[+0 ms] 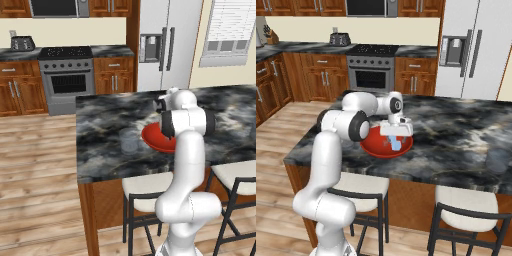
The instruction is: There are four ice cubes in the ice bowl. Place two ice cubes in each glass of water.
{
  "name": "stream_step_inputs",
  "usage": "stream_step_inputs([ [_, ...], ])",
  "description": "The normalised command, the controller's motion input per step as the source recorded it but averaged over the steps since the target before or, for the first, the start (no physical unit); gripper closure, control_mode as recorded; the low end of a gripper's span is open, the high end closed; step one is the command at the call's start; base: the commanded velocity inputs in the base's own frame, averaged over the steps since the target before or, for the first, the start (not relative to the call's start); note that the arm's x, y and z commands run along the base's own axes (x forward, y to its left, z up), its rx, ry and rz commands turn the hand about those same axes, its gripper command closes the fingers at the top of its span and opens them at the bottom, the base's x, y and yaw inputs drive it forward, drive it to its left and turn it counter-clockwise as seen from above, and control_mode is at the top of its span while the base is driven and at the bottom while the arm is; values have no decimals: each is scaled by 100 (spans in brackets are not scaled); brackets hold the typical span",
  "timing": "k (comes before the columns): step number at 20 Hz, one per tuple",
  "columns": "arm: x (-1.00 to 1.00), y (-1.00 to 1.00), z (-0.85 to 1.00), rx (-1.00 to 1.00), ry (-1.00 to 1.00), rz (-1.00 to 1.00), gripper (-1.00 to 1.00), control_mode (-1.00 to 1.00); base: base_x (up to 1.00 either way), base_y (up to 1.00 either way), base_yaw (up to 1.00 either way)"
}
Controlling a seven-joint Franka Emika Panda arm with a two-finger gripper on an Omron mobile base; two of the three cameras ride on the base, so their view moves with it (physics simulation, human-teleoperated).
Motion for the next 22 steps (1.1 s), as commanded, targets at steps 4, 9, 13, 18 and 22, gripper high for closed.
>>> stream_step_inputs([
  [4,0,0,-5,0,0,5,-100,-100,0,0,0],
  [9,-7,-7,0,0,0,2,-100,-100,0,0,0],
  [13,-5,-4,-1,0,0,1,-100,-100,0,0,0],
  [18,0,0,-1,0,0,1,-100,-100,0,0,0],
  [22,0,0,-1,0,0,0,-100,-100,0,0,0],
])
